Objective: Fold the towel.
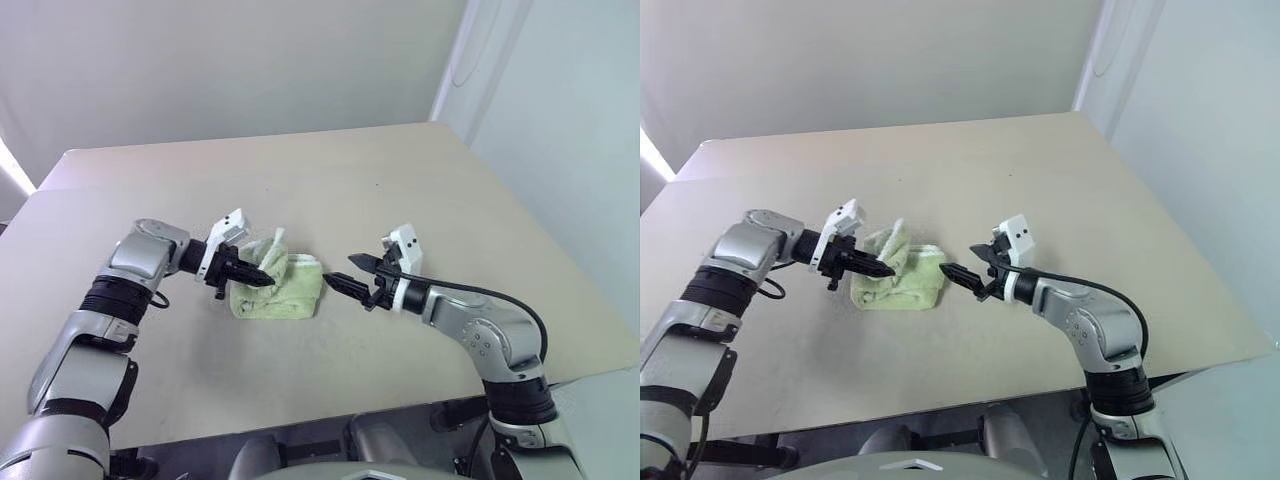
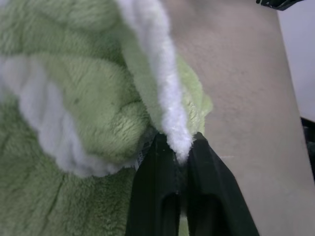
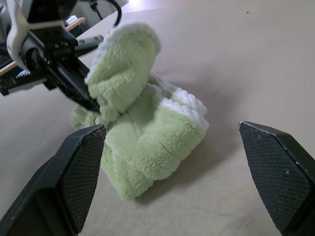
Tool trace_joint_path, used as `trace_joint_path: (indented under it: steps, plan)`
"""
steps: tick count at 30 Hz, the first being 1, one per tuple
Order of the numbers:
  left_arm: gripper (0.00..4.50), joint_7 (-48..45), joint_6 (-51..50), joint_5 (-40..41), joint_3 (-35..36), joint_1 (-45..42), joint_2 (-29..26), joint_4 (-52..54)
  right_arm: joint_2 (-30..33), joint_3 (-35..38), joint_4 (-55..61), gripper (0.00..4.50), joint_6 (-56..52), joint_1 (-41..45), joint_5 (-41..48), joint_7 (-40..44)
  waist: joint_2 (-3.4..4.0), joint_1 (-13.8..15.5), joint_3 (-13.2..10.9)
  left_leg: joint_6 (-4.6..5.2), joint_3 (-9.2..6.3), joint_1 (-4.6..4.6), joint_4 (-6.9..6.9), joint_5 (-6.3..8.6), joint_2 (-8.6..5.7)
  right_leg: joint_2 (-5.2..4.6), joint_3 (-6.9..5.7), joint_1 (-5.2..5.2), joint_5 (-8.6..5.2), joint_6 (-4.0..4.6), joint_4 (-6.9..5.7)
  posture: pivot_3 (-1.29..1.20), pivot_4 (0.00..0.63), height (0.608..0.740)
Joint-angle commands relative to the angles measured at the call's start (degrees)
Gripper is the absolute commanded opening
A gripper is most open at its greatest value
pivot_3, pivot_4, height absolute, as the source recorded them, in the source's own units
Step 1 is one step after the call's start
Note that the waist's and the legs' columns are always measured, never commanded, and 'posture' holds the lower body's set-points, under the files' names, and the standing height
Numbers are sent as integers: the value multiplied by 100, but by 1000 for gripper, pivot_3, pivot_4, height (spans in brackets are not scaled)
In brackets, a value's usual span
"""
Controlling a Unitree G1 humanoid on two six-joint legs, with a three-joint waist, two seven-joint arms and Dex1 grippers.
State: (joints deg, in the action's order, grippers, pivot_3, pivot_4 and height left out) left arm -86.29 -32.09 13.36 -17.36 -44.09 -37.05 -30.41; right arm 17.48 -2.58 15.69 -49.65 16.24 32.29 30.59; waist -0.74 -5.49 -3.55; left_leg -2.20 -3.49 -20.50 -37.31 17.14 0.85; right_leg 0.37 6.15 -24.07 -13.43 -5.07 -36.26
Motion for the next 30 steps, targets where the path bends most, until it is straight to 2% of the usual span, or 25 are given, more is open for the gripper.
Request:
trace_joint_path:
  steps: [1,9,20,26,30]
  plan:
    - [1470,-51,85,-45,63,-337,161,-120,31,129,254,4500,57,21,58,-66,0,1,0,0,0,0,-2,0,0,0,0,0,0,0,0,0,0,740]
    - [4399,-163,-228,110,218,-437,291,112,14,101,139,4500,108,49,10,-143,0,-16,0,0,0,7,-4,0,0,1,0,6,0,-1,-3,0,0,740]
    - [4474,76,-978,607,1084,-277,-531,827,-56,279,29,4500,237,331,168,-3,0,-16,0,0,-2,10,-6,0,1,2,0,6,0,-2,-9,0,0,740]
    - [4474,377,-671,406,1205,272,-1041,795,-364,-18,-167,4500,262,993,193,113,1,-49,0,0,-2,13,-4,0,1,1,1,6,0,-1,-12,0,0,740]
    - [4474,767,-328,205,1130,677,-915,873,-633,-253,-563,4500,351,1558,113,322,0,-3,1,0,-5,12,-7,0,2,2,-1,4,0,-1,-17,0,0,740]
